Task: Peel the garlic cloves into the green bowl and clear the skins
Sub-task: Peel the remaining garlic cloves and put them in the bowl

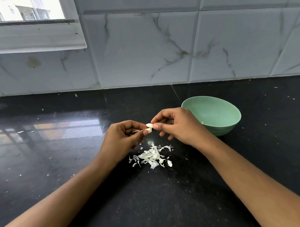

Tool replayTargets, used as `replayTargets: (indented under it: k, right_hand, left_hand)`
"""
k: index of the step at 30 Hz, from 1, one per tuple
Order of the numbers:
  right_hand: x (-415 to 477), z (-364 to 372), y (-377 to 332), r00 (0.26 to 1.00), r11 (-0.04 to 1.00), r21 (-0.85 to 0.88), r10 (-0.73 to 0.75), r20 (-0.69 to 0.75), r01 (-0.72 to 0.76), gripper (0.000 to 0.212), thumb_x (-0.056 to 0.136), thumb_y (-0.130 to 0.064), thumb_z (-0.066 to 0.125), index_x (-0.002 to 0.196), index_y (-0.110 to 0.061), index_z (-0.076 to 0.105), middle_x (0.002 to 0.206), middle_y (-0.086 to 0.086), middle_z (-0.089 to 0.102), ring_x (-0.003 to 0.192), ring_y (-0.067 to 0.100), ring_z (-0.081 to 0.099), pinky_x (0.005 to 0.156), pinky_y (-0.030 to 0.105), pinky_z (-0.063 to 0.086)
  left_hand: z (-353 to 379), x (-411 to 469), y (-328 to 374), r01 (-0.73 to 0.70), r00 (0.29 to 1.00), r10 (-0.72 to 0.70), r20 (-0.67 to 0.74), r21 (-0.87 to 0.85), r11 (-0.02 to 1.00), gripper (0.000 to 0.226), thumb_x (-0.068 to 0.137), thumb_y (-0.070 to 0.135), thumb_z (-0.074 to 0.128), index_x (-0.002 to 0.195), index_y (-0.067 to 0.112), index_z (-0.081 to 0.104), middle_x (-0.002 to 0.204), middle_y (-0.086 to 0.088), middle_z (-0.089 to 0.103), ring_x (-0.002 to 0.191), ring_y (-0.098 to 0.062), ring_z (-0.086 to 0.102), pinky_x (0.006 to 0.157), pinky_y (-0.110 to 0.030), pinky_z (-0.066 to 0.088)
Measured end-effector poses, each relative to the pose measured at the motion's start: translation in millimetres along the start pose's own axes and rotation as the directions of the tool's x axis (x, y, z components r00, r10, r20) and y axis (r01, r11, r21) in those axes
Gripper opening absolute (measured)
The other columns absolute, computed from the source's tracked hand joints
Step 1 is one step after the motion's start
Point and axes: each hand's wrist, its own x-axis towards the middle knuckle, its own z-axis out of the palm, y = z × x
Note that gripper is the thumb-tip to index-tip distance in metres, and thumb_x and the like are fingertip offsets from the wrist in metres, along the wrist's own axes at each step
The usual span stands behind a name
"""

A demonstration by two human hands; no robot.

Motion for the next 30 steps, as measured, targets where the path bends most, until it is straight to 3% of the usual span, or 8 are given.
replayTargets:
  k: [6, 9, 14, 22, 25, 30]
  right_hand:
    - [1, 5, 5, 0.990, 0.977, -0.158, -0.143, -0.008, 0.140, 0.001, 0.082, -0.023, 0.072, 0.082, -0.024, 0.073, 0.061, -0.007, 0.066, 0.059, 0.004, 0.063, 0.061, 0.032, 0.056]
    - [2, 5, 2, 0.964, 0.936, -0.240, -0.265, -0.005, 0.256, 0.003, 0.084, -0.021, 0.070, 0.085, -0.020, 0.072, 0.066, -0.012, 0.062, 0.064, 0.006, 0.059, 0.063, 0.031, 0.050]
    - [2, 4, 1, 0.939, 0.906, -0.265, -0.345, -0.009, 0.330, 0.004, 0.087, -0.017, 0.065, 0.085, -0.014, 0.068, 0.074, -0.006, 0.062, 0.069, 0.012, 0.059, 0.067, 0.039, 0.049]
    - [1, 5, 2, 0.914, 0.865, -0.324, -0.406, -0.004, 0.383, 0.006, 0.088, -0.021, 0.061, 0.085, -0.017, 0.063, 0.080, -0.007, 0.062, 0.070, 0.011, 0.055, 0.065, 0.036, 0.047]
    - [1, 8, 2, 0.908, 0.861, -0.331, -0.417, -0.027, 0.386, 0.008, 0.089, -0.024, 0.057, 0.086, -0.017, 0.060, 0.082, -0.007, 0.060, 0.069, 0.011, 0.053, 0.063, 0.037, 0.046]
    - [-1, 12, 1, 0.909, 0.860, -0.347, -0.415, -0.049, 0.374, 0.009, 0.093, -0.022, 0.054, 0.088, -0.015, 0.056, 0.082, -0.012, 0.051, 0.066, 0.005, 0.043, 0.057, 0.022, 0.033]
  left_hand:
    - [1, -4, 5, -0.064, 0.998, 0.064, -0.007, 0.021, 0.998, 0.012, 0.072, 0.017, 0.077, 0.084, 0.018, 0.073, 0.071, -0.006, 0.073, 0.062, -0.015, 0.066, 0.052, -0.020, 0.050]
    - [1, -4, 7, -0.068, 0.997, 0.067, -0.038, -0.028, 0.997, 0.019, 0.068, 0.022, 0.077, 0.085, 0.014, 0.073, 0.072, -0.007, 0.074, 0.063, -0.015, 0.068, 0.056, -0.022, 0.052]
    - [0, -7, 10, -0.128, 0.990, 0.125, -0.067, -0.057, 0.990, 0.020, 0.065, 0.022, 0.076, 0.083, 0.012, 0.074, 0.073, -0.008, 0.074, 0.064, -0.013, 0.067, 0.061, -0.022, 0.056]
    - [-1, -9, 11, -0.223, 0.971, 0.226, -0.072, 0.043, 0.974, 0.018, 0.067, 0.026, 0.076, 0.083, 0.020, 0.075, 0.076, 0.003, 0.075, 0.066, -0.009, 0.069, 0.066, -0.023, 0.056]
    - [0, -8, 12, -0.226, 0.971, 0.224, -0.079, -0.008, 0.974, 0.018, 0.066, 0.020, 0.077, 0.083, 0.017, 0.074, 0.076, 0.002, 0.075, 0.068, -0.007, 0.069, 0.065, -0.020, 0.054]
    - [1, -7, 13, -0.188, 0.981, 0.179, -0.076, -0.138, 0.972, 0.020, 0.066, 0.011, 0.076, 0.084, 0.011, 0.070, 0.075, -0.003, 0.075, 0.068, -0.007, 0.068, 0.063, -0.020, 0.055]
